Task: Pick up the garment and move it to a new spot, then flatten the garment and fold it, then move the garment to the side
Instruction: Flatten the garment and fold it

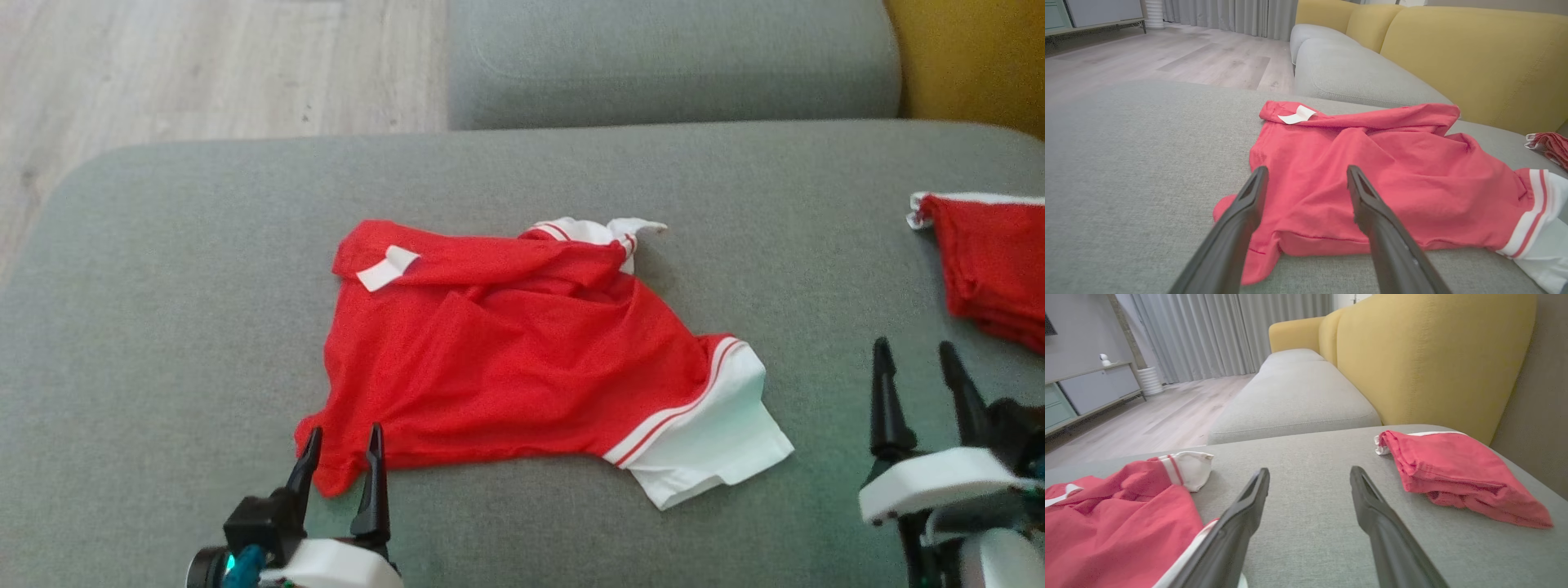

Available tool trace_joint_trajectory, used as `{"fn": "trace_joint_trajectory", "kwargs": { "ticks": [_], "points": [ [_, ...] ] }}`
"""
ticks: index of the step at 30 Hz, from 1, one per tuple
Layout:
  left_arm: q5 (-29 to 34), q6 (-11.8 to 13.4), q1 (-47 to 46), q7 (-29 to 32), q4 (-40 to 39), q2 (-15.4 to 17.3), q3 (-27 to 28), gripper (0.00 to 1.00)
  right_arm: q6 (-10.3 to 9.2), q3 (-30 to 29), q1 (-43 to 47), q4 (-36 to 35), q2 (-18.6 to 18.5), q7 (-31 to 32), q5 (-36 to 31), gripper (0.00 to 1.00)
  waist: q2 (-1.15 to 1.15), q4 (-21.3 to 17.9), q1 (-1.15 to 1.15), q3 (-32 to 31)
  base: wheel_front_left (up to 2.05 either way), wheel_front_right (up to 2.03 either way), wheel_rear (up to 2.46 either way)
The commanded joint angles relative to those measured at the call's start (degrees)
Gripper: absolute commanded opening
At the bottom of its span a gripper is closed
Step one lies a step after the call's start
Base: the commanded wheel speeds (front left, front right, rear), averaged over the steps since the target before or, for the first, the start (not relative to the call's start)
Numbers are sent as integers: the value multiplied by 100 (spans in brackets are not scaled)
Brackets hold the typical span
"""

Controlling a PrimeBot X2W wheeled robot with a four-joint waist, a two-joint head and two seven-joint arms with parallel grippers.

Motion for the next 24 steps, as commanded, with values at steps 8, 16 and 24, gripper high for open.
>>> {"fn": "trace_joint_trajectory", "kwargs": {
  "ticks": [8, 16, 24],
  "points": [
    [-84, 164, 158, -71, -400, 128, 454, 100, -4, 590, 166, -235, -41, -176, 156, 100, 0, 202, 1, -317, 0, 0, 0],
    [-197, 233, 346, -70, -506, 208, 565, 100, -4, 758, 238, -185, -41, -207, 213, 100, 0, 231, 1, -341, 0, 0, 0],
    [-197, 283, 346, -70, -617, 246, 585, 100, -4, 805, 200, -183, -41, -198, 195, 100, 0, 195, 1, -301, 0, 0, 0]
  ]
}}
